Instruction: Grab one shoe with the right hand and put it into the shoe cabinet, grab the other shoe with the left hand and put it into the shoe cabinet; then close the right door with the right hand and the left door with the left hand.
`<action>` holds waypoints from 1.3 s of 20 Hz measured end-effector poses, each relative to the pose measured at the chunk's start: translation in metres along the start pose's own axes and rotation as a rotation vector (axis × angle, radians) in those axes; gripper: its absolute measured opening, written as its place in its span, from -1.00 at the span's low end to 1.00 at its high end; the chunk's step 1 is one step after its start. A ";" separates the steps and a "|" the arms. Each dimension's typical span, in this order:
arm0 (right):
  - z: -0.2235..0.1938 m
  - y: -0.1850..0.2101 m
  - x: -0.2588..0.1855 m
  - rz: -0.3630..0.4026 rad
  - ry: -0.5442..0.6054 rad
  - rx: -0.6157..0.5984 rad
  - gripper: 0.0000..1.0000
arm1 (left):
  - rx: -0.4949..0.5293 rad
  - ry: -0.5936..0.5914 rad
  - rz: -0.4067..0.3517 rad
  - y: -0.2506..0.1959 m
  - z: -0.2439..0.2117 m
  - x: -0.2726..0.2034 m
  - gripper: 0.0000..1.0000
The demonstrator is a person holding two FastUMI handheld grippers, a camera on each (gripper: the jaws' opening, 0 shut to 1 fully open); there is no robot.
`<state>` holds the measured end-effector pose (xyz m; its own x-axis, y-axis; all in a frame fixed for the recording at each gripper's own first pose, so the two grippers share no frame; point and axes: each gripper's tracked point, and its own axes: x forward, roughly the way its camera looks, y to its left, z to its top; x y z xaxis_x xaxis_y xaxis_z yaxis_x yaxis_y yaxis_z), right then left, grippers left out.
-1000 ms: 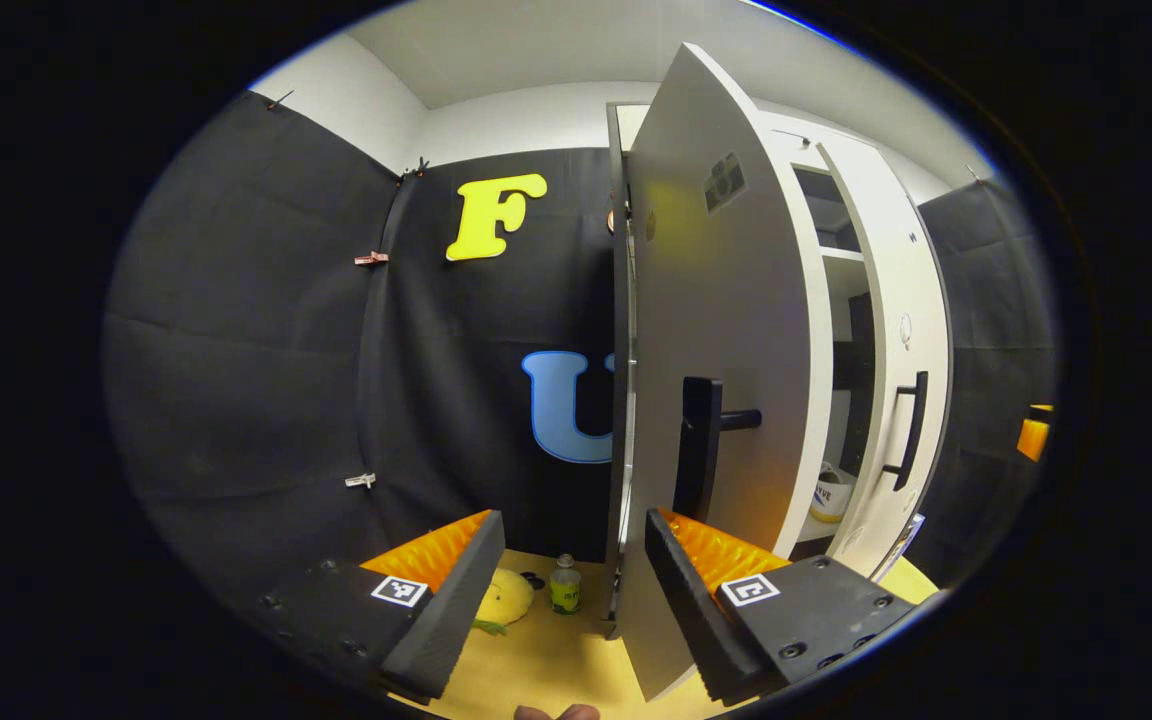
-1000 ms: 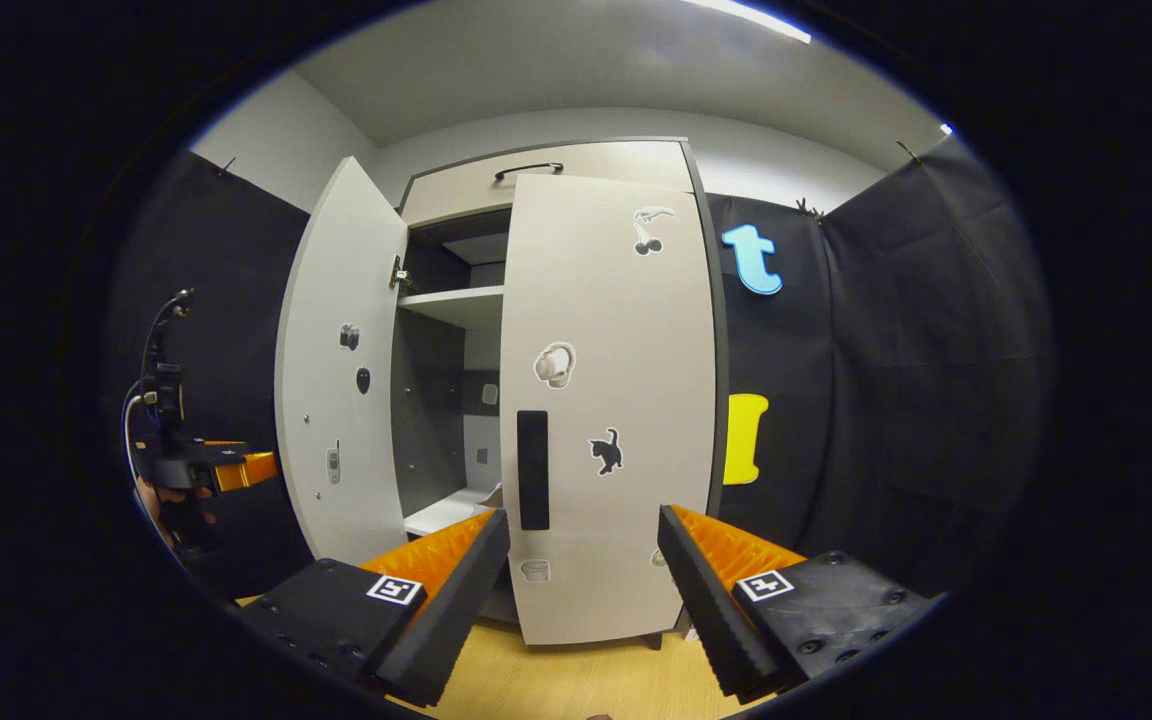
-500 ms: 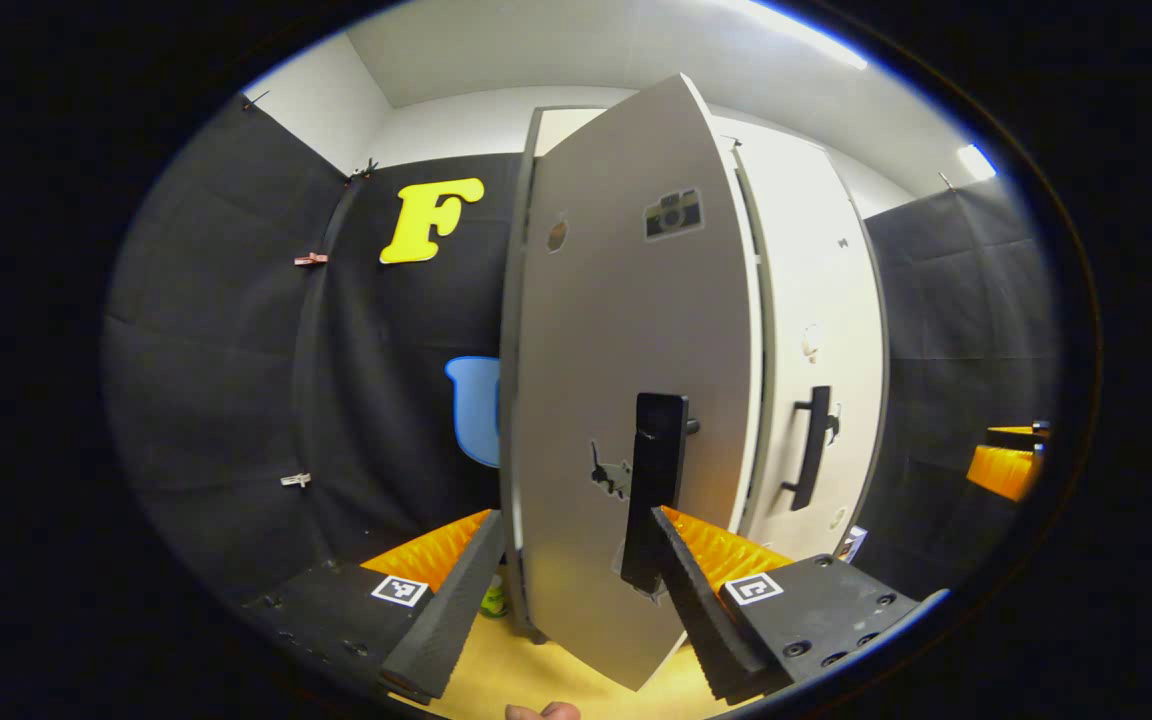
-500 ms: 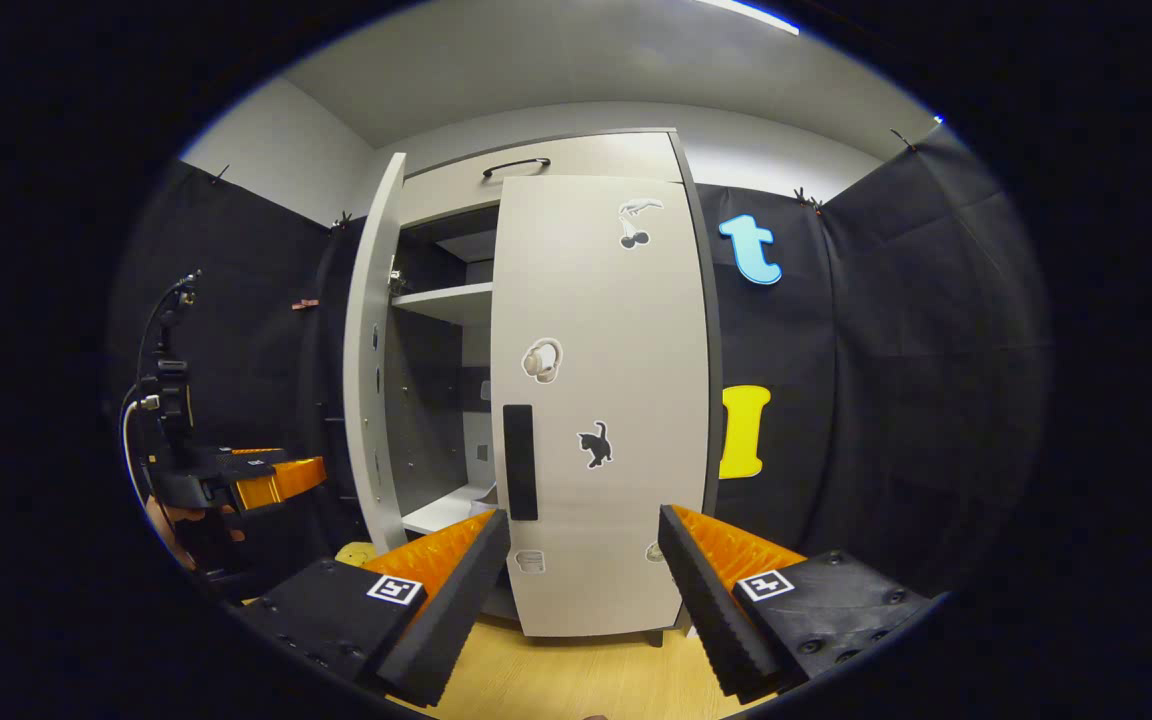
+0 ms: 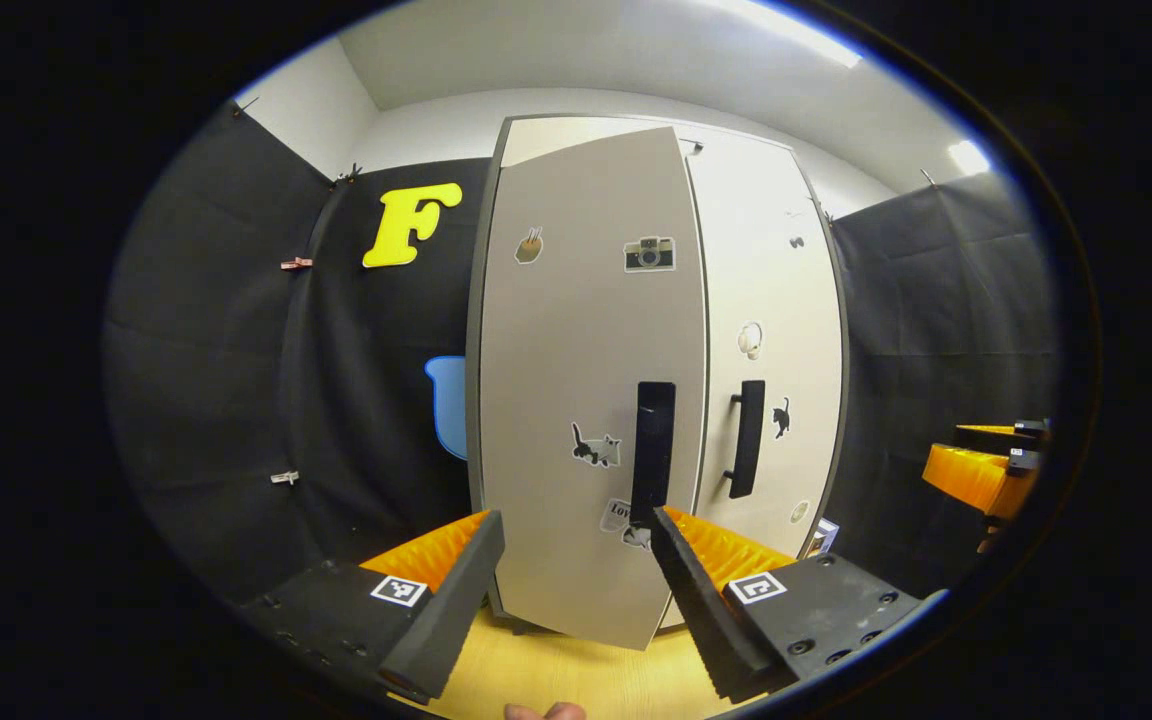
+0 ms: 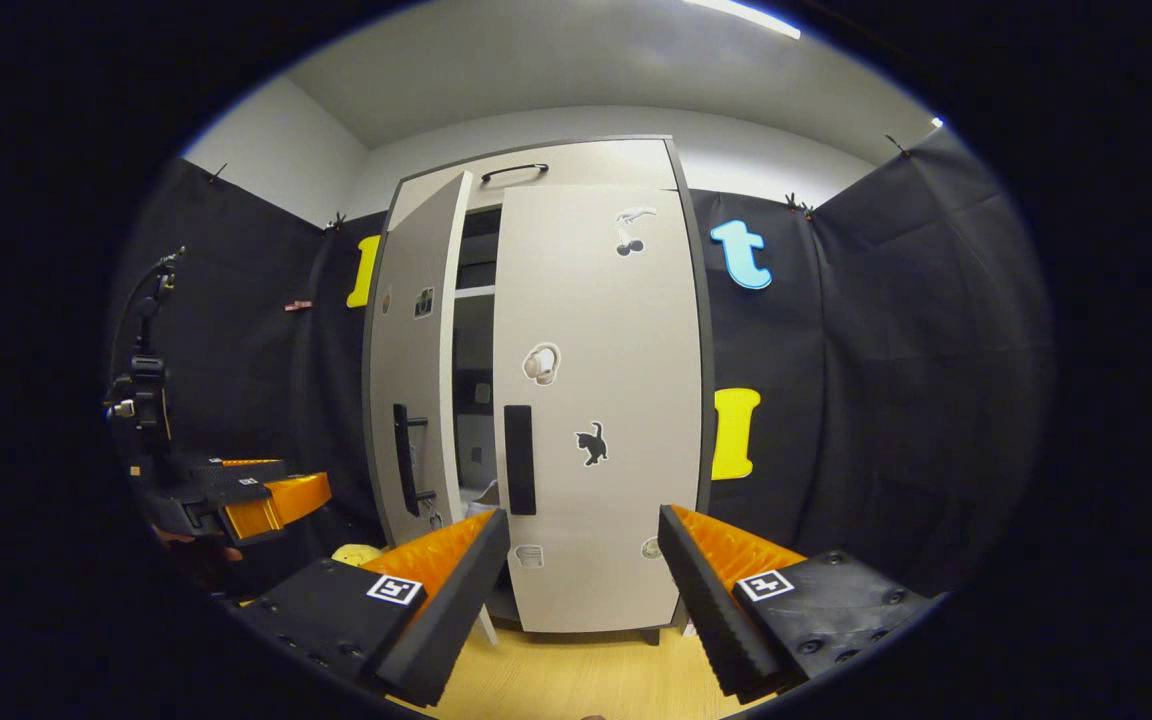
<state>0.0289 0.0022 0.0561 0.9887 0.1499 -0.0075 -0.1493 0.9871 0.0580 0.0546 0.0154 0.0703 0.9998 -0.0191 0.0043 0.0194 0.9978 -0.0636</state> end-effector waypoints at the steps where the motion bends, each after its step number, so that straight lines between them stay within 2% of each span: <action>1: 0.001 0.001 -0.001 -0.004 -0.004 -0.001 0.96 | 0.002 -0.003 0.004 0.001 0.001 -0.005 0.89; 6: 0.003 0.008 -0.010 -0.021 -0.011 -0.001 0.96 | -0.001 -0.012 -0.025 -0.005 0.003 -0.025 0.87; 15: 0.006 0.011 -0.029 -0.087 -0.026 -0.022 0.95 | 0.006 -0.058 -0.031 -0.001 0.014 -0.055 0.87; 26: -0.002 0.018 -0.038 -0.095 -0.014 -0.031 0.96 | 0.015 -0.039 -0.015 0.006 0.002 -0.058 0.87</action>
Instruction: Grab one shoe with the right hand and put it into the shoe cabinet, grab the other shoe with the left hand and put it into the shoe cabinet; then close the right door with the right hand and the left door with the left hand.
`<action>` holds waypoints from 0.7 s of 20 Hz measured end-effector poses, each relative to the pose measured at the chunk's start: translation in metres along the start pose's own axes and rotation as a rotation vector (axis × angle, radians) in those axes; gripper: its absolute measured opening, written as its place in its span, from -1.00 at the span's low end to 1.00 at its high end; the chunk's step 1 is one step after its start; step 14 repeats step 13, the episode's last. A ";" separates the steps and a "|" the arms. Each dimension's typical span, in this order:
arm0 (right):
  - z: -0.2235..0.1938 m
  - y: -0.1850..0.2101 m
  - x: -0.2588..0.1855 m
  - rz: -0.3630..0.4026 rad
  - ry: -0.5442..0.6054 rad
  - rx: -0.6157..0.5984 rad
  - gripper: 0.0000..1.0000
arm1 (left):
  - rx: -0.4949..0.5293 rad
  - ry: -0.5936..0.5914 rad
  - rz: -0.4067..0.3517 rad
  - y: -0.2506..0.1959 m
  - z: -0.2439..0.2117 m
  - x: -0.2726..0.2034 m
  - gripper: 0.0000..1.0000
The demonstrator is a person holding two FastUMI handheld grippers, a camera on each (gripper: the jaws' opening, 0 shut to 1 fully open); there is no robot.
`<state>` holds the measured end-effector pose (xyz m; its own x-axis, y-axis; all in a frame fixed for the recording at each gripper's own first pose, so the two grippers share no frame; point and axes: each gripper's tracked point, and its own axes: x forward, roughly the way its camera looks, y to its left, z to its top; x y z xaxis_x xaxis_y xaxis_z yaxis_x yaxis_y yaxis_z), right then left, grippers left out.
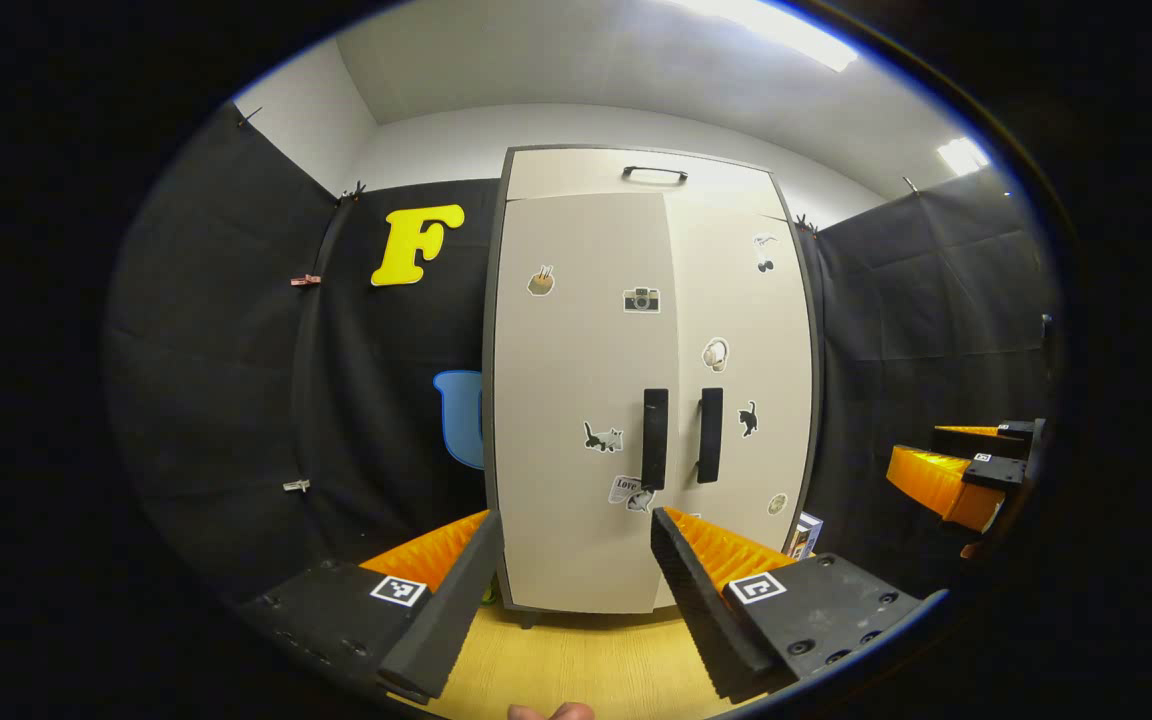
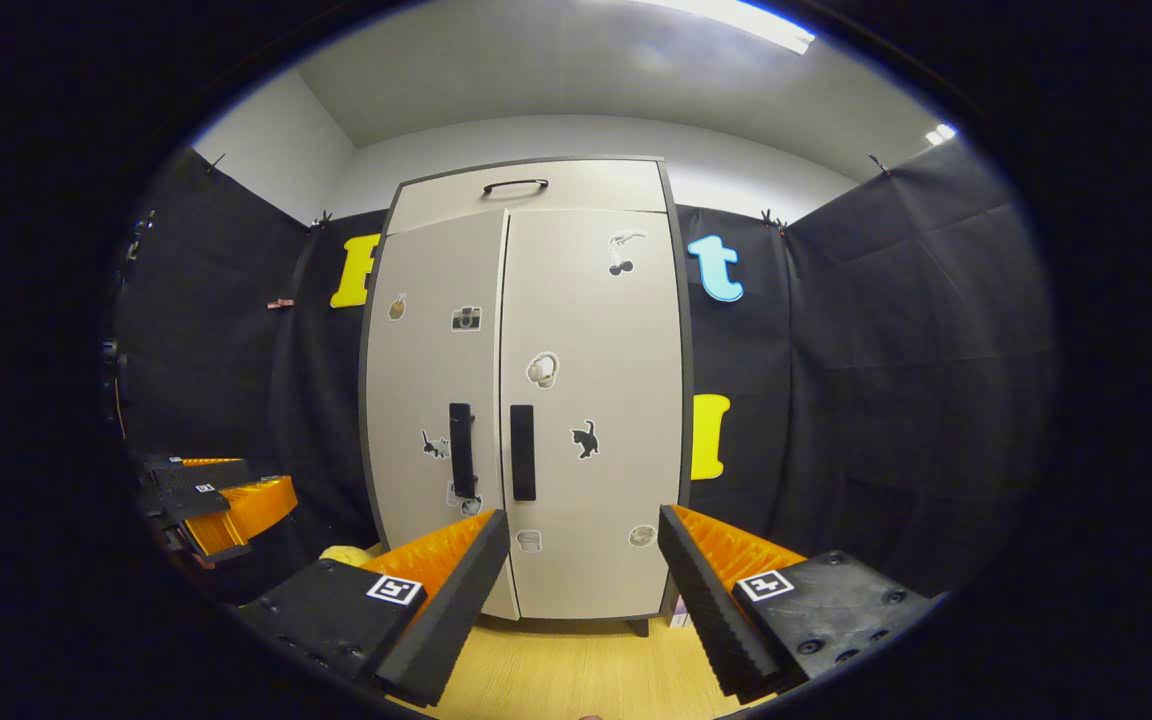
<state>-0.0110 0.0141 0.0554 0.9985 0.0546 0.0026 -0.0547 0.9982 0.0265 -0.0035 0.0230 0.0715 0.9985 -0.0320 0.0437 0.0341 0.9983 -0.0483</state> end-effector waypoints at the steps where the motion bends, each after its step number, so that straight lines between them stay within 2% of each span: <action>1: 0.000 0.000 0.000 0.000 0.000 0.000 0.96 | -0.001 0.001 -0.001 0.000 0.000 0.000 0.87; 14: 0.000 0.001 -0.003 0.015 0.007 0.011 0.96 | -0.007 0.009 -0.004 -0.004 -0.003 0.001 0.87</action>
